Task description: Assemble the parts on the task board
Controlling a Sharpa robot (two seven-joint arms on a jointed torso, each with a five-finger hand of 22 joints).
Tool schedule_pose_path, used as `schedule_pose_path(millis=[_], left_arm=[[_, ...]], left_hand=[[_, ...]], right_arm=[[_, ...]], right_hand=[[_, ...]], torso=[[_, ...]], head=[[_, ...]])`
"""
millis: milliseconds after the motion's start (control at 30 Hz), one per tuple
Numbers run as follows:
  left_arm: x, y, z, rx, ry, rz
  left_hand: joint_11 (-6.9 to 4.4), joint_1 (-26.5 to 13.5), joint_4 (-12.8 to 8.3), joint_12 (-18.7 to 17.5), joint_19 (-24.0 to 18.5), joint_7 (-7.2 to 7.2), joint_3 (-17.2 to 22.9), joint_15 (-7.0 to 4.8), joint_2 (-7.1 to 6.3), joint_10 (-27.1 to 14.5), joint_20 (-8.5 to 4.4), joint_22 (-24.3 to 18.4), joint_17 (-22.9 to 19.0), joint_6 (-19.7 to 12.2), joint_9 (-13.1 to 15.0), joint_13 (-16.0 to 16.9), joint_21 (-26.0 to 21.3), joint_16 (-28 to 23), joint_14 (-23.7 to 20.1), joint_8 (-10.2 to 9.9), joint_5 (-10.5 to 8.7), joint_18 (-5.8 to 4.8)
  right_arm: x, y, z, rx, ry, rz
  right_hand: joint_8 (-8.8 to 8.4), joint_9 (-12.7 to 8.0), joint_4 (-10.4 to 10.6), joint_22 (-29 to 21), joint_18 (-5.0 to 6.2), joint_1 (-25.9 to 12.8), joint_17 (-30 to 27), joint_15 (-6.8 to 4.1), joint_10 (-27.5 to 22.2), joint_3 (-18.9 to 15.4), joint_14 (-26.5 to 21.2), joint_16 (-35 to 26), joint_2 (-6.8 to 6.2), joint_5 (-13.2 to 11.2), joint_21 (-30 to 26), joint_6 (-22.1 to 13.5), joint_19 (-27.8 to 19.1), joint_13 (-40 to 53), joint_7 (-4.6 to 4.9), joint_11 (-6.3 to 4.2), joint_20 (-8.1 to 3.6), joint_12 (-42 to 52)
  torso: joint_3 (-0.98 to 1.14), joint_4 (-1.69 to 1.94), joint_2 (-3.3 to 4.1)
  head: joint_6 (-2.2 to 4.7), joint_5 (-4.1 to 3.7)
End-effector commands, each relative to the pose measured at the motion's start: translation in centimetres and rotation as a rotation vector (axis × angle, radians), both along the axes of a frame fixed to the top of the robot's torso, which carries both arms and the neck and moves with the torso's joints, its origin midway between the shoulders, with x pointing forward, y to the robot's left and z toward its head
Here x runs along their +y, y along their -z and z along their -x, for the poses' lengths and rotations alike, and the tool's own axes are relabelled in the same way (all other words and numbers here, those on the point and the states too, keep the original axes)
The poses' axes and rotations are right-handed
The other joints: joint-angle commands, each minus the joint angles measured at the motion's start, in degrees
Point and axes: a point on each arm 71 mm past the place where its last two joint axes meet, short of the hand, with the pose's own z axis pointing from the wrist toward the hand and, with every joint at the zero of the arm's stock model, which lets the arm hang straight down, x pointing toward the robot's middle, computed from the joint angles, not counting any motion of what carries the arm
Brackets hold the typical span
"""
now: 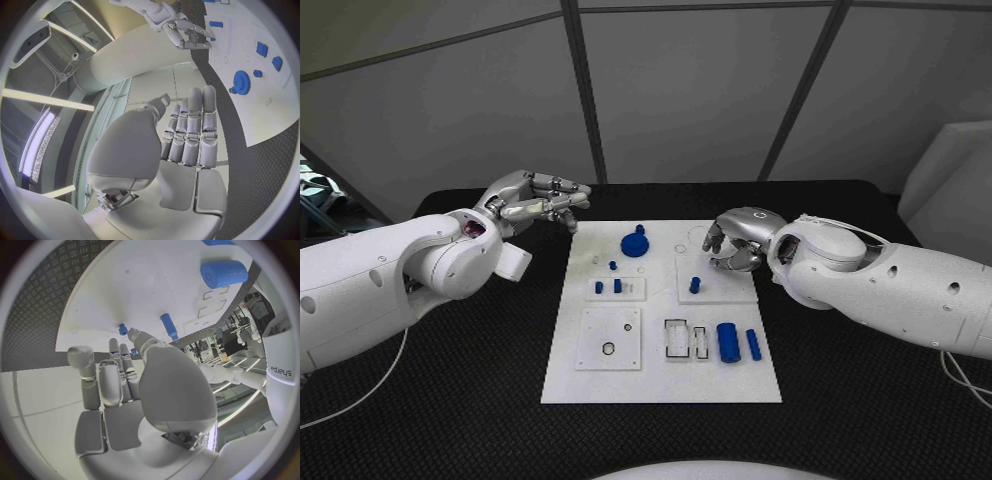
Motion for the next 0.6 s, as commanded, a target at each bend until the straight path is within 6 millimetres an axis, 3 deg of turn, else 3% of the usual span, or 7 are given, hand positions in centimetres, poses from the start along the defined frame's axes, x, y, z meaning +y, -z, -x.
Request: schedule_pose_path(millis=[33, 233, 600], left_arm=[[-0.25, -0.33, 0.05, -0.012, 0.009, 0.049], [-0.59, -0.29, 0.02, -0.010, 0.015, 0.051], [-0.85, -0.27, 0.04, -0.008, 0.022, 0.052]], left_hand=[[-0.07, 0.34, -0.05, 0.19, -0.43, 0.06, -0.22, 0.07, 0.12, -0.22, -0.05, -0.10, -0.09, 0.27, -0.07, -0.04, -0.39, -0.24, -0.45, 0.30, -0.04, -0.67], [-0.06, 0.34, -0.07, 0.22, -0.47, 0.07, -0.27, 0.08, 0.10, -0.23, -0.03, -0.22, -0.19, 0.25, -0.07, -0.04, -0.52, -0.36, -0.52, 0.31, -0.04, -0.67], [-0.06, 0.35, -0.08, 0.23, -0.51, 0.08, -0.29, 0.10, 0.09, -0.26, -0.02, -0.32, -0.27, 0.23, -0.07, -0.04, -0.61, -0.44, -0.57, 0.30, -0.05, -0.67]], right_arm=[[0.13, 0.41, 0.04, 0.021, -0.003, 0.047], [0.28, 0.84, 0.02, 0.037, 0.006, 0.086], [0.49, 1.12, 0.01, 0.054, 0.008, 0.111]], right_hand=[[-0.23, 0.13, -0.16, 0.72, 0.32, 0.96, 0.43, 0.09, 0.82, 0.69, 2.76, 0.59, 0.11, -0.35, 0.60, 0.63, 0.51, -0.29, -0.18, -0.15, 0.12, -0.08], [-0.26, 0.19, -0.38, 1.34, 0.21, 1.06, 0.44, -0.06, 1.46, 1.51, 2.79, 0.70, 0.19, -0.44, 1.09, 1.07, 0.82, -0.79, -0.37, -0.32, -0.03, -0.26], [-0.05, 0.43, -1.12, 3.17, -0.10, 1.39, 1.32, -0.47, 3.14, 3.33, 2.99, 1.46, 0.65, 0.14, 2.47, 2.42, 1.72, -1.53, -0.83, -0.79, -0.39, -0.32]], torso=[[0.00, -0.03, -0.07], [0.04, -0.16, 0.01], [0.04, 0.06, -0.03]], head=[[-0.14, 0.20], [-0.17, 0.36], [-0.72, 0.07]])
